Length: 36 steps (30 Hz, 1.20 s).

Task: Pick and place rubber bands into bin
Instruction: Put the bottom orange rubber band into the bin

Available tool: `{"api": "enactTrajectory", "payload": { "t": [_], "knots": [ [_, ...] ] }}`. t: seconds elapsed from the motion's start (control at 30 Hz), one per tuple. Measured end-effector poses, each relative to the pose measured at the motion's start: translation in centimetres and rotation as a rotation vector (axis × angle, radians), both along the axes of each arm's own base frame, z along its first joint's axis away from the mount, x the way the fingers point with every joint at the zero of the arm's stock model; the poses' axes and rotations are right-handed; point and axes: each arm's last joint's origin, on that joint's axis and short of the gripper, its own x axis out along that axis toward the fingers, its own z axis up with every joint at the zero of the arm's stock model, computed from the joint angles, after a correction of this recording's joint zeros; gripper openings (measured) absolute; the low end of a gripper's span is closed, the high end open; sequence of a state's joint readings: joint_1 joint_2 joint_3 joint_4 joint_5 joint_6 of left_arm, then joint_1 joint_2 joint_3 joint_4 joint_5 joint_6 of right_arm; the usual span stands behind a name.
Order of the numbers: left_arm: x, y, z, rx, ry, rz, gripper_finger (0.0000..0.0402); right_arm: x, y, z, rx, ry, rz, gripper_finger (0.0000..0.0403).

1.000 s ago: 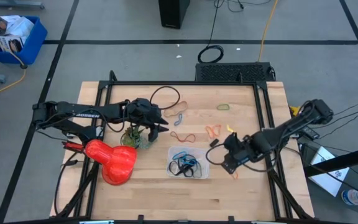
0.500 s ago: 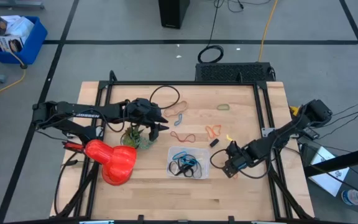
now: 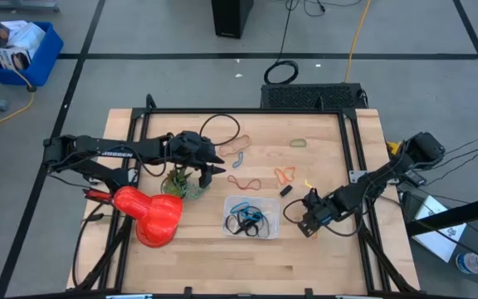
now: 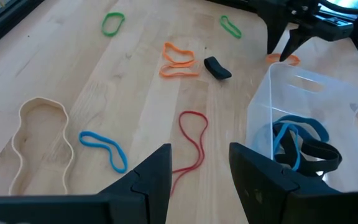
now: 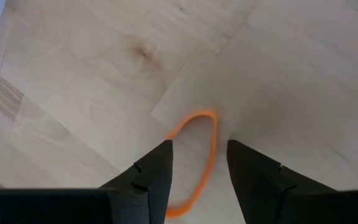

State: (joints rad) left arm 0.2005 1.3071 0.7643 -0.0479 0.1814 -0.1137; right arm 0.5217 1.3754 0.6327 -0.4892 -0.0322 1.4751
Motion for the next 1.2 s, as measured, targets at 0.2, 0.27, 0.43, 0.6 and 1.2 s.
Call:
{"api": "enactTrajectory", "payload": {
  "t": [0.2, 0.27, 0.43, 0.6, 1.2],
  "knots": [
    [0.00, 0.00, 0.00, 0.005, 0.000, -0.003, 0.0168, 0.05, 0.02, -0.01, 0.008, -0.001, -0.026, 0.0149],
    [0.00, 0.00, 0.00, 0.006, 0.000, -0.003, 0.0168, 0.05, 0.02, -0.02, 0.005, -0.003, -0.019, 0.0147],
    [0.00, 0.00, 0.00, 0.006, 0.000, -0.003, 0.0168, 0.00, 0.00, -0.05, 0.006, 0.006, -0.034, 0.0147],
    [0.00, 0.00, 0.00, 0.006, 0.000, -0.003, 0.0168, -0.22, -0.07, -0.10, 0.021, 0.047, -0.059, 0.0131],
    [0.00, 0.00, 0.00, 0.002, 0.000, 0.000, 0.0168, -0.40, -0.12, -0.19, 0.025, 0.069, -0.046, 0.0003]
  ]
}}
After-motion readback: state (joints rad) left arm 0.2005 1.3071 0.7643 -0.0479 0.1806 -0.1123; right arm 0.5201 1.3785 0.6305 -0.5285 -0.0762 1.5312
